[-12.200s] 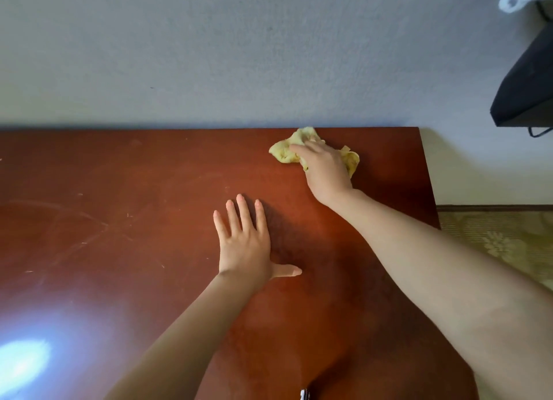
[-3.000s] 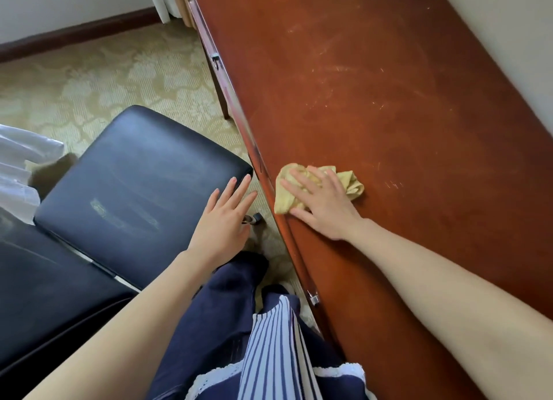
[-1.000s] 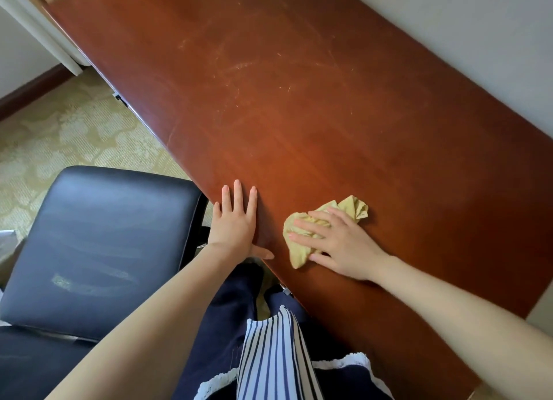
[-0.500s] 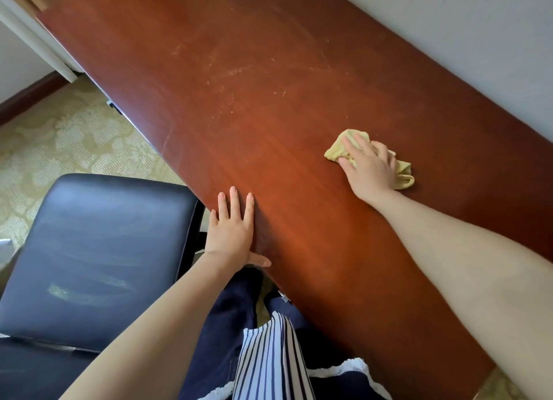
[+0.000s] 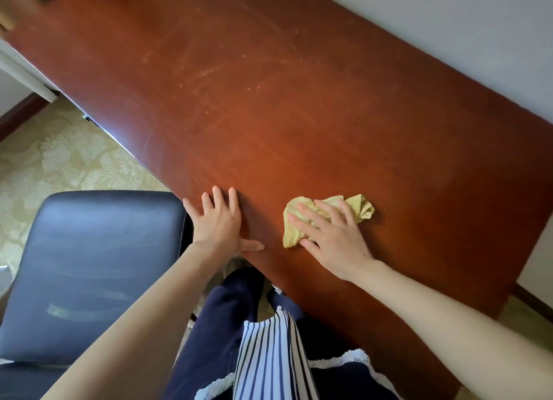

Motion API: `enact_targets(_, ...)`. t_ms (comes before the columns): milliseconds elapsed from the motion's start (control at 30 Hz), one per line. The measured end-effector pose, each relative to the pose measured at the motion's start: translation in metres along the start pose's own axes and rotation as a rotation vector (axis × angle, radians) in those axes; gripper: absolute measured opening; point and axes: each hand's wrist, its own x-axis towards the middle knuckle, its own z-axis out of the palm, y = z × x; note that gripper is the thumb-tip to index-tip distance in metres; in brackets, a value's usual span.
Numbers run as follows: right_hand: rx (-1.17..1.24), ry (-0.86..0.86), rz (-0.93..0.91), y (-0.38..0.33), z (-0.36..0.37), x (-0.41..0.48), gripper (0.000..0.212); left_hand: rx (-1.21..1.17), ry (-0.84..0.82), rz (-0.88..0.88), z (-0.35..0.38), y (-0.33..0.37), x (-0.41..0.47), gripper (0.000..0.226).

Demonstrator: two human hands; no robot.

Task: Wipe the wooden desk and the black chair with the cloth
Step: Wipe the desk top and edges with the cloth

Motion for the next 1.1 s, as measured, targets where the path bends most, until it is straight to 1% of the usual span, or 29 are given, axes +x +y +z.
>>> enact_targets(100,-0.064,-0.035,0.046,0.011,0.000,-0.032,0.056,-0.037,0.042,0.038,-0.008,0.010,0.009,0.135)
enact_targets(200,-0.053,-0.036,0.217,0.026,-0.005,-0.050,0.056,-0.052,0.046,0.137,-0.019,0.031,0.023,0.133)
enact_targets(267,-0.028,-0.049,0.318,0.040,-0.009,-0.052,0.054,-0.039,0.046,0.192,-0.025,0.047,0.033,0.132)
enact_targets(367,-0.010,-0.112,0.392,0.061,-0.012,-0.041,0.052,-0.031,0.050,0.250,-0.033,0.068,0.047,0.130)
enact_targets(433,0.014,-0.122,0.468,0.079,-0.011,-0.027,0.051,-0.039,0.060,0.272,-0.034,0.077,0.054,0.130)
enact_targets(667,0.113,-0.015,0.778,0.155,-0.017,0.037,0.046,-0.076,-0.019,0.282,-0.037,0.083,0.068,0.135)
enact_targets(767,0.145,0.040,0.908,0.161,-0.020,0.055,0.046,-0.074,-0.032,0.277,-0.037,0.084,0.069,0.135)
enact_targets(833,0.129,0.092,0.933,0.151,-0.019,0.057,0.046,-0.065,-0.039,0.274,-0.038,0.085,0.069,0.135)
enact_targets(900,0.129,0.128,0.905,0.136,-0.017,0.051,0.045,-0.061,-0.046,0.272,-0.039,0.086,0.069,0.135)
enact_targets(1000,0.118,0.129,0.797,0.109,-0.011,0.029,0.046,-0.048,-0.044,0.274,-0.039,0.086,0.068,0.135)
enact_targets(1100,0.123,0.087,0.659,0.077,-0.004,-0.001,0.047,-0.039,-0.041,0.269,-0.039,0.086,0.069,0.135)
